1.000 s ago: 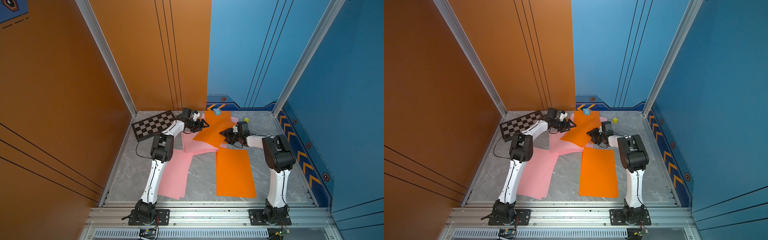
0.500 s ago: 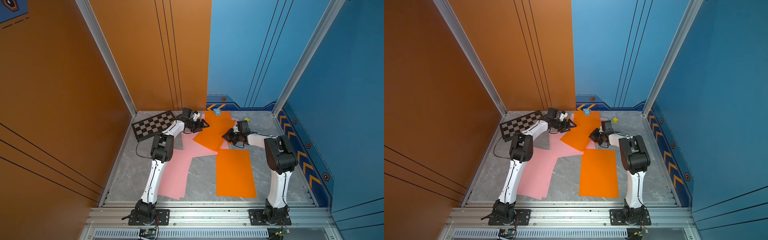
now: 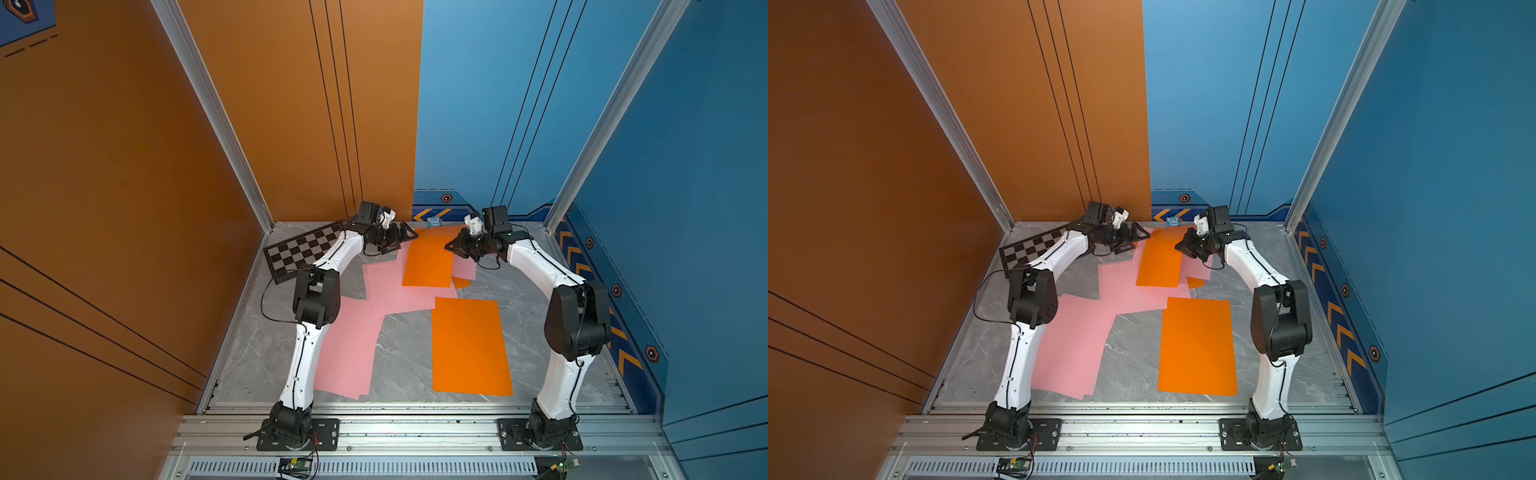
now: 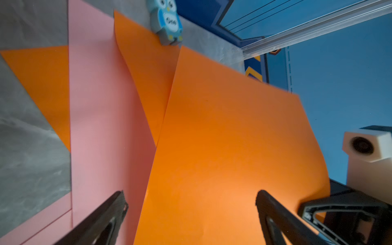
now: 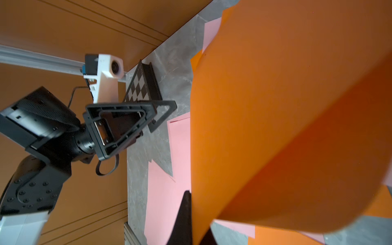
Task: Sort the scattered colored papers by color
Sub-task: Pick up the colored paper.
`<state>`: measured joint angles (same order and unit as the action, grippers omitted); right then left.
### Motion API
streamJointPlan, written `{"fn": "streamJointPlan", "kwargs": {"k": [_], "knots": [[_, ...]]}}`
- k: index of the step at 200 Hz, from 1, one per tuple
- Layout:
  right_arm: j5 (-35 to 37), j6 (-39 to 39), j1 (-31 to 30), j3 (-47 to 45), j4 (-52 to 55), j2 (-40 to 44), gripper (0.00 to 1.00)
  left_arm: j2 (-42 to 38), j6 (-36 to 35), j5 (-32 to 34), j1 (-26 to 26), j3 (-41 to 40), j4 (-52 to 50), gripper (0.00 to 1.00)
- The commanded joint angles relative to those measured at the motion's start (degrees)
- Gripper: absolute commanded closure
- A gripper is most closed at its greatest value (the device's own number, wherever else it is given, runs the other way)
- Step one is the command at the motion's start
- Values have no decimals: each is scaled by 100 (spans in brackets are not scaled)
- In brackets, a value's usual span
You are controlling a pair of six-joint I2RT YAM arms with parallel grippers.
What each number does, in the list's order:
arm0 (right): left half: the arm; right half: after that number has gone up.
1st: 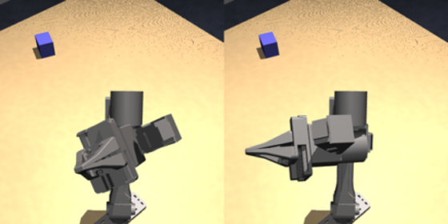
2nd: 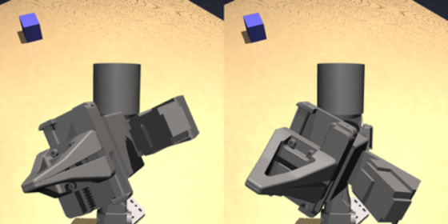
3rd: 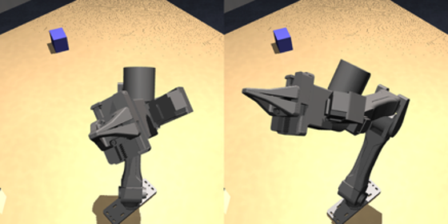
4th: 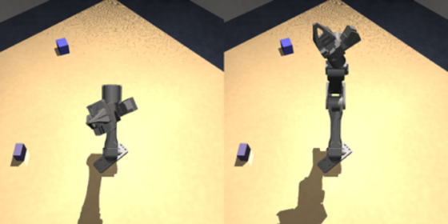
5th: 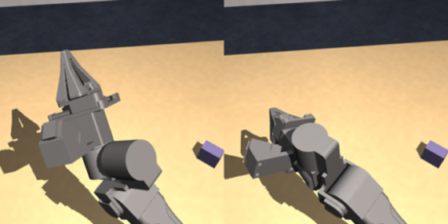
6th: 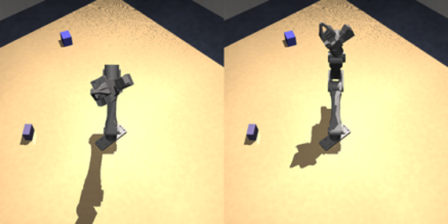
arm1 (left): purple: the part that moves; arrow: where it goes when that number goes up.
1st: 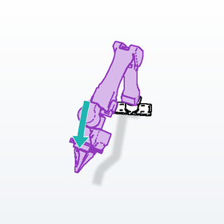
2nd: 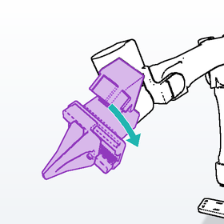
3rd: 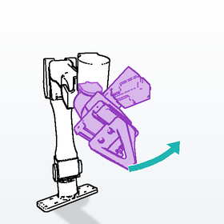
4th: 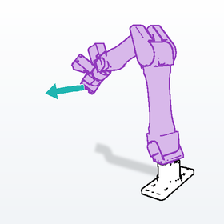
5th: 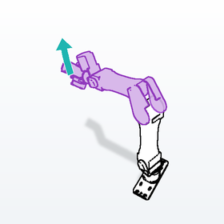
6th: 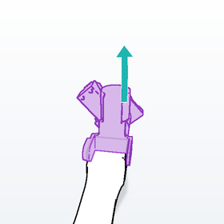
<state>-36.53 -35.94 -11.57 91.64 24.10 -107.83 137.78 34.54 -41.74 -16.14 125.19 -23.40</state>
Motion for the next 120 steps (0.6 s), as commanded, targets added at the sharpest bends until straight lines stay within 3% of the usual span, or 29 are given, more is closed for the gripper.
{"fn": "streamJointPlan", "kwargs": {"k": [1, 72, 120], "knots": [[-201, 570, 70, -275, 657, 430, 100, -529, 149, 116, -19, -366, -51, 2], [392, 433, 346, -1926, 553, 640, 100, -1097, 52, 191, -321, -1627, -10, 2], [-179, 348, 505, -2157, 64, 854, 100, -780, 411, -21, -456, -1992, -7, 2]]}}
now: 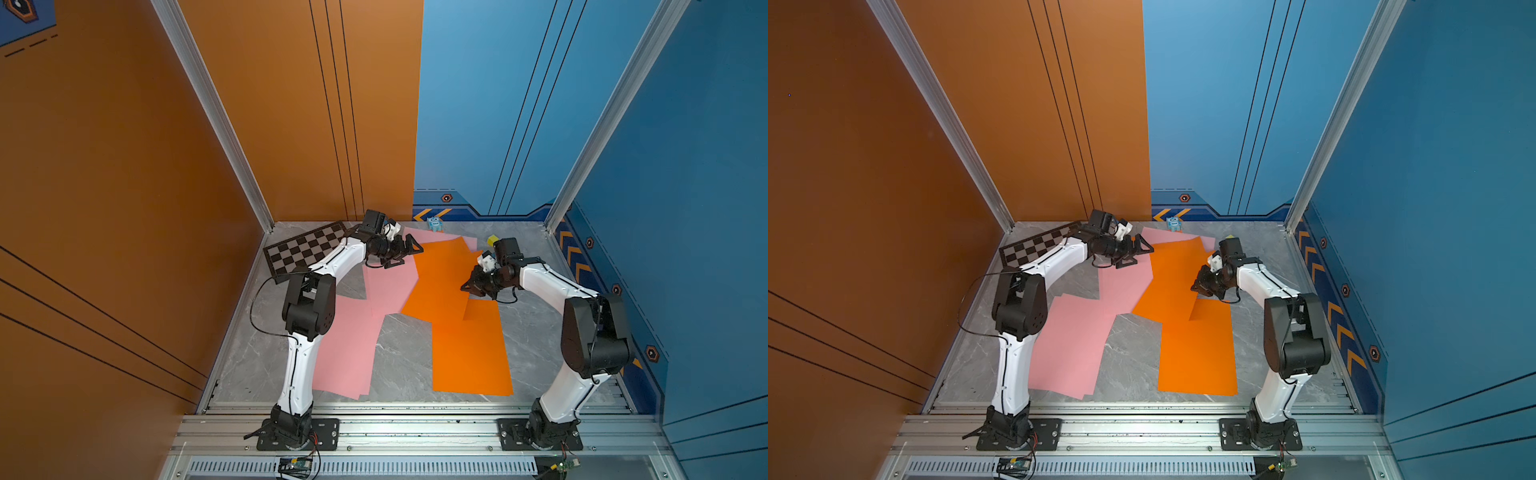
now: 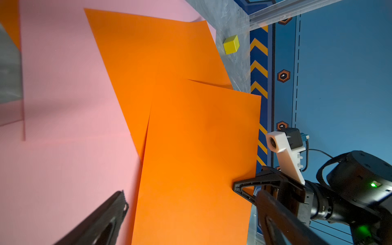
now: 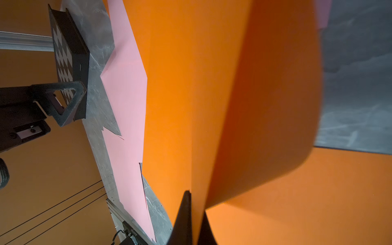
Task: Sort the scattered colored papers by color
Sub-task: Pick up the colored paper.
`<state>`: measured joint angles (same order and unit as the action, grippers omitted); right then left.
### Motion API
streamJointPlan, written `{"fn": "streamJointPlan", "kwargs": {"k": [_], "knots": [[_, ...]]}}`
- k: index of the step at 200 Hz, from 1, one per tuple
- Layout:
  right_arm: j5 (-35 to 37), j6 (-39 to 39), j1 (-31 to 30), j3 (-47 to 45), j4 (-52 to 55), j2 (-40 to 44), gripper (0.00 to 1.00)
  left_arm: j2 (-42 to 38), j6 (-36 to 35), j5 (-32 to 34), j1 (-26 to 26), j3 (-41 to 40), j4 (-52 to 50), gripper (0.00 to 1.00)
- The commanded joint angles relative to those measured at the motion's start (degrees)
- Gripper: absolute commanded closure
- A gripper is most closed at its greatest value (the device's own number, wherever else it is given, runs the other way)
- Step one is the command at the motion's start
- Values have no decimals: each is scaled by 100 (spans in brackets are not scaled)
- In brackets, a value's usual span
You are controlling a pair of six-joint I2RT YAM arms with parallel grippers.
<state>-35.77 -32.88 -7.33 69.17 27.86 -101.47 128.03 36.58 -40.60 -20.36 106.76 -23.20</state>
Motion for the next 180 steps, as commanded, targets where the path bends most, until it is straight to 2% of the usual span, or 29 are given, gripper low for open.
{"fn": "streamJointPlan", "kwargs": {"k": [1, 69, 93, 112, 138, 180], "knots": [[-269, 48, 82, 98, -314, 221, 100, 196, 213, -138, -36, -153, -27, 2], [-855, 124, 274, 353, -437, -78, 100, 171, 694, -421, -231, -691, 303, 2], [-1177, -189, 293, 126, -1048, 114, 100, 256, 1308, -771, -229, -1009, 1162, 2], [-1494, -236, 289, 128, -1291, 258, 100, 330, 1956, -1031, -230, -1226, 2258, 2], [-1800, 71, 285, 211, -1304, 527, 100, 381, 2147, -1009, -214, -1210, 2505, 2], [-2020, 519, 294, 232, -1196, 867, 100, 422, 2996, -1352, -170, -1361, 3508, 2]]}}
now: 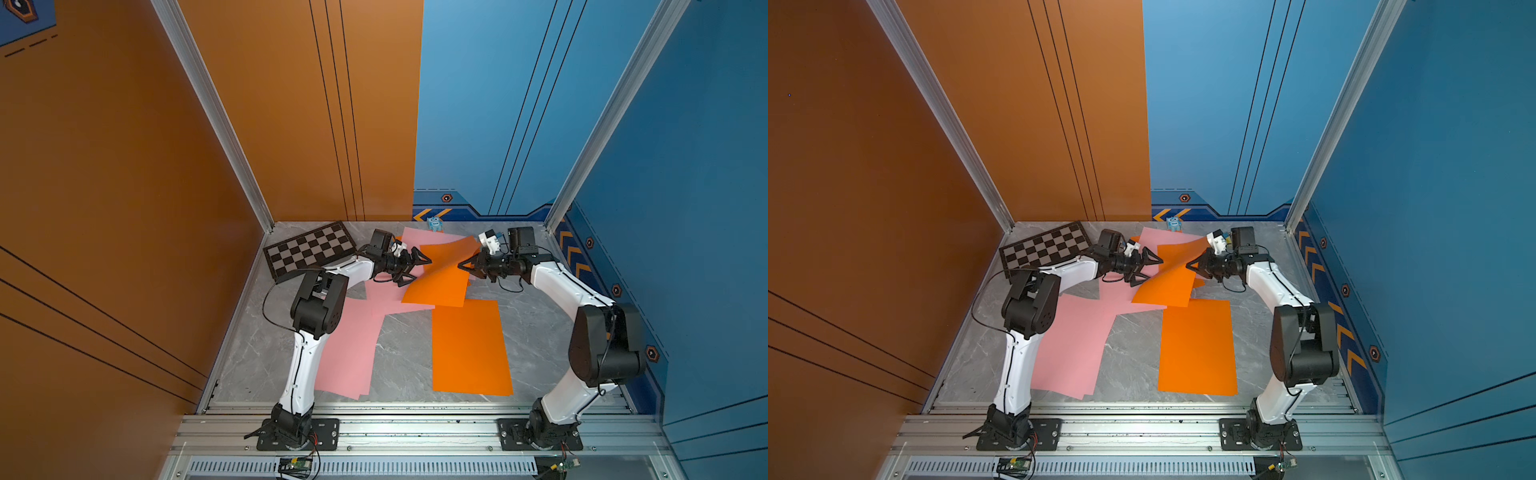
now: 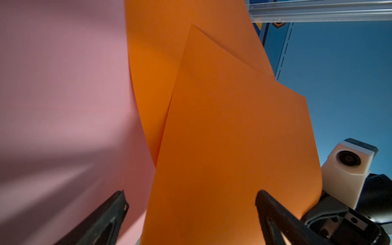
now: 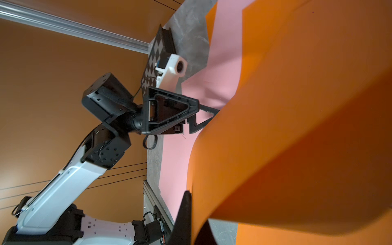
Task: Sort the scattered colored papers by color
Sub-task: Pick up the colored paper.
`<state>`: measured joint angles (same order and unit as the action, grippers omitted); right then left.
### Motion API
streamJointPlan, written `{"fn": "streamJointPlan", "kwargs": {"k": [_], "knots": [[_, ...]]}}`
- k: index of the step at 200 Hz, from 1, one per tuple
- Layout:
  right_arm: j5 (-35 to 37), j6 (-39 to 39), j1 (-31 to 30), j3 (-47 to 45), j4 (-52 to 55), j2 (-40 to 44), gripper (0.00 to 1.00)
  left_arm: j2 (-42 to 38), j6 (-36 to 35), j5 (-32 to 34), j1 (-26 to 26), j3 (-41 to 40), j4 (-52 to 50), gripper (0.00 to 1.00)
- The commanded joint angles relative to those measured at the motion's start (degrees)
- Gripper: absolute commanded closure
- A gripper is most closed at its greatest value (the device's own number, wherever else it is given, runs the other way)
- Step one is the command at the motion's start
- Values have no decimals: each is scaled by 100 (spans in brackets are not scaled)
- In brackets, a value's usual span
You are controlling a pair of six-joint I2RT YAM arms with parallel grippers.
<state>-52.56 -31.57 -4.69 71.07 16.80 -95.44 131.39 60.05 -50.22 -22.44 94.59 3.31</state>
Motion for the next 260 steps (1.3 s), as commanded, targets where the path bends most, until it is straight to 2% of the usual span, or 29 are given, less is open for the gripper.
{"fn": "streamJointPlan", "kwargs": {"k": [1, 43, 60, 102, 105, 131, 170, 193, 234, 248, 260], "knots": [[-342, 397, 29, 40, -85, 263, 100, 87, 670, -400, 38, -147, 878, 2], [-283, 601, 149, 21, 78, 307, 100, 118, 2154, -746, 68, -487, 2753, 2], [-185, 688, 202, 30, 196, 268, 100, 64, 2367, -778, 123, -544, 3049, 0], [17, 749, 335, 32, 298, 113, 100, -157, 2436, -896, 196, -686, 3135, 12], [16, 745, 337, 42, 296, 93, 100, -165, 2441, -912, 188, -698, 3144, 17], [83, 754, 353, 21, 291, 0, 100, -150, 2611, -997, 128, -712, 3383, 30], [149, 767, 405, 30, 282, -94, 100, -159, 2850, -1069, 73, -734, 3704, 47], [167, 758, 459, 48, 285, -107, 100, -210, 2828, -1084, 99, -805, 3738, 53], [154, 736, 564, 56, 275, -195, 100, -237, 2711, -1194, 130, -862, 3738, 54], [81, 710, 592, 64, 255, -237, 100, -263, 2611, -1205, 164, -898, 3738, 47], [66, 714, 592, 59, 245, -247, 100, -256, 2565, -1229, 196, -874, 3738, 46]]}}
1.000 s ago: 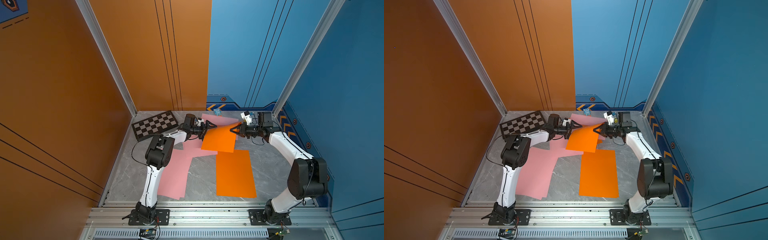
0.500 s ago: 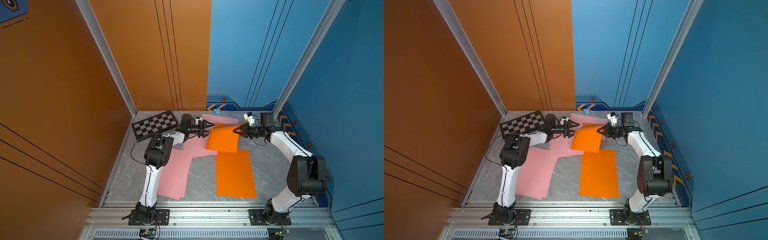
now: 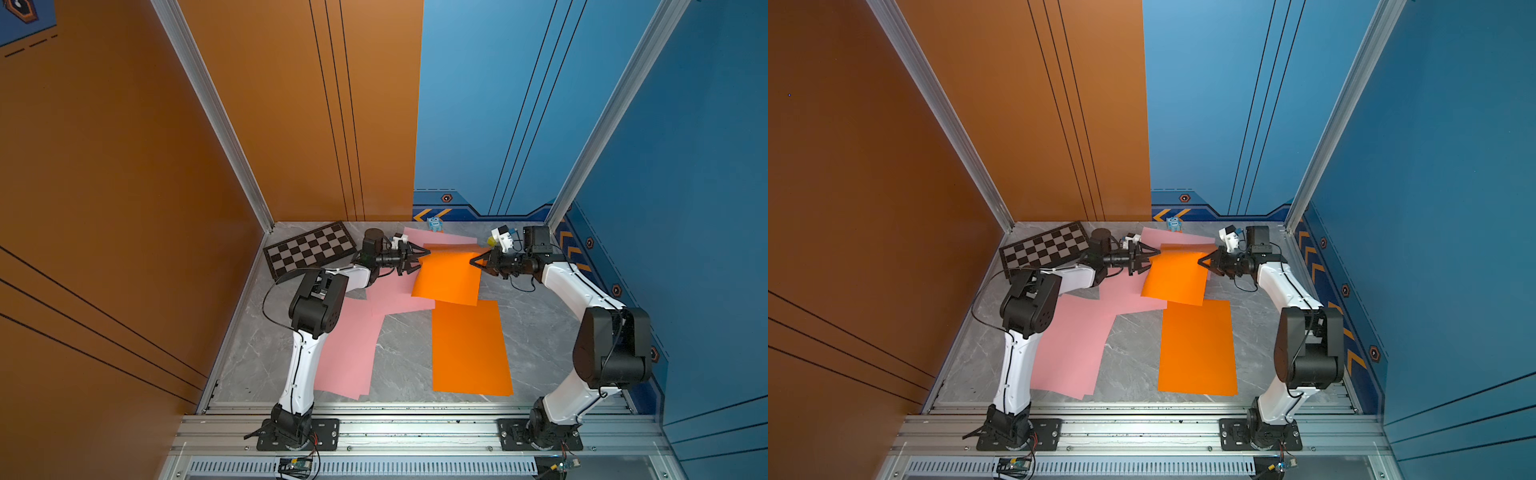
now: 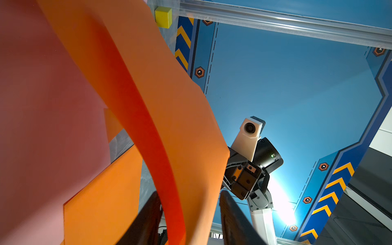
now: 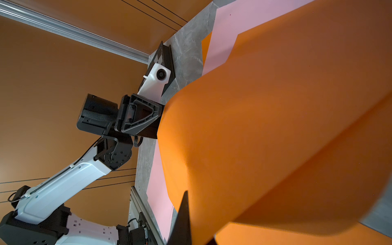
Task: Sort the scattered colored papers by color
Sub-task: Pick up the colored paper.
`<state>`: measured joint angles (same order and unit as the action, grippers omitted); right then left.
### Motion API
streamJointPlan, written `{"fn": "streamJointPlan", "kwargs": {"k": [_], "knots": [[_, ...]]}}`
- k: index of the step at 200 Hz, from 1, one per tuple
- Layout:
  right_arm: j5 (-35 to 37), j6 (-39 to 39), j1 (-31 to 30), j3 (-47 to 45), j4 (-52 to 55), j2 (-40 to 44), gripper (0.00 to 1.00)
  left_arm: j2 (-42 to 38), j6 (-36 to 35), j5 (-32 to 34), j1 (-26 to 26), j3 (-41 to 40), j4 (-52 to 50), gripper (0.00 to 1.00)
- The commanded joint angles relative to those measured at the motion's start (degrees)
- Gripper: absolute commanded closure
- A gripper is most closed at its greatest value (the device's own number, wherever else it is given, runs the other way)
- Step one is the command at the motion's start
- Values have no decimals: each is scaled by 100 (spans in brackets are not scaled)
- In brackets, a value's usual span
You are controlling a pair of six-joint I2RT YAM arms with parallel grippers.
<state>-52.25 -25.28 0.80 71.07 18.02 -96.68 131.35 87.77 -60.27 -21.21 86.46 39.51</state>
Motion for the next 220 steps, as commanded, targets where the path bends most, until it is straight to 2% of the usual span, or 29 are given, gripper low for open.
{"fn": "streamJointPlan", "kwargs": {"k": [1, 62, 88, 139, 181, 220], "knots": [[33, 84, 43, 57, 123, -122, 100, -251, -203, -223, 82, -60, 119, 46], [-26, 95, 87, 48, 138, -200, 99, -332, -389, -345, 140, 4, 119, 45], [-49, 111, 96, 45, 149, -271, 99, -421, -422, -352, 214, 22, 114, 38], [58, 172, 96, 56, 228, -376, 99, -513, -349, -402, 192, 117, 118, 38], [119, 243, 80, 135, 372, -505, 99, -515, -322, -447, 154, 118, 163, 43], [126, 256, 60, 162, 374, -439, 98, -396, -304, -465, 118, 148, 159, 60]]}}
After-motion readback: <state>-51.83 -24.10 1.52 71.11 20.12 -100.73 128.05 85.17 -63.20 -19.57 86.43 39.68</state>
